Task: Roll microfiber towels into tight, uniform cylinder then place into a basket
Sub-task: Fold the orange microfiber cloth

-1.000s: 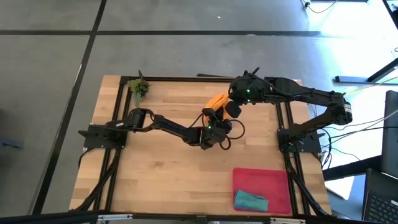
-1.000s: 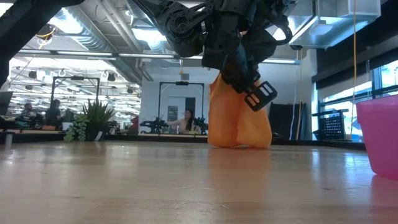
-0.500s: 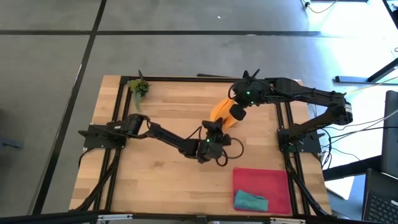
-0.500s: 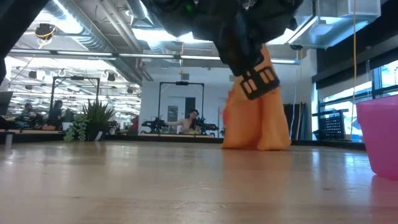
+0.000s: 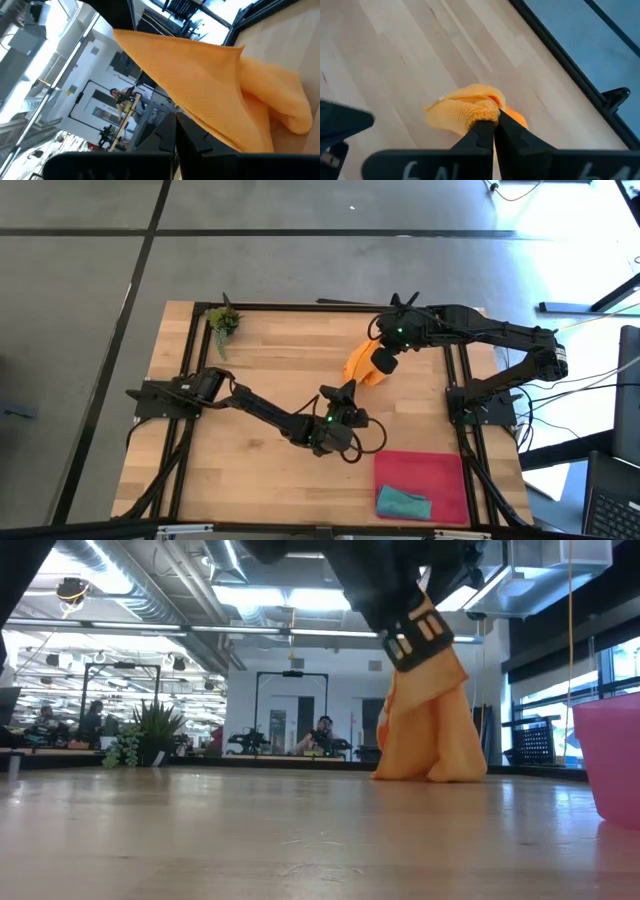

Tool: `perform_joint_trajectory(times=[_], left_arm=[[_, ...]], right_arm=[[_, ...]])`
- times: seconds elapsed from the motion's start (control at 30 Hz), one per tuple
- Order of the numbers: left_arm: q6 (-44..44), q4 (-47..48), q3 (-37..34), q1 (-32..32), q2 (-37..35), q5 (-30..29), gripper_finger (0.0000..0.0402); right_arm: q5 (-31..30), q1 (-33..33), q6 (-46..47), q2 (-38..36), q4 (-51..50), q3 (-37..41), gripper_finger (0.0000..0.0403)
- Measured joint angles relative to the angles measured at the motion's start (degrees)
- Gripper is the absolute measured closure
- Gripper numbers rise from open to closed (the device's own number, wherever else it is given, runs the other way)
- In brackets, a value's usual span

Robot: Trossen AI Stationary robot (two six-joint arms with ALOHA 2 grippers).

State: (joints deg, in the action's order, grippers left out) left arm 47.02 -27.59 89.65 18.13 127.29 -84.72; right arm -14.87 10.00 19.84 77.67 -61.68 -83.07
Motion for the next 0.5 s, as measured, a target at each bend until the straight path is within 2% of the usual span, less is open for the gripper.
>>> perform_joint_trajectory(times=[0.13,0.33,0.5], left_arm=[[-0.37,-0.10,0.07,1.69,-1.16,-0.05,0.0401],[-5.30,0.24,0.07,2.21,-1.27,2.15,0.0401],[-7.44,0.23,0.07,1.41,-1.27,-1.76,0.0388]], right_arm=[[0.23,0.00,2.50,0.00,2.76,0.00,0.0398],[5.38,0.31,6.15,0.00,6.45,0.00,0.0398],[6.58,0.94,7.09,0.00,10.10,0.00,0.0398]])
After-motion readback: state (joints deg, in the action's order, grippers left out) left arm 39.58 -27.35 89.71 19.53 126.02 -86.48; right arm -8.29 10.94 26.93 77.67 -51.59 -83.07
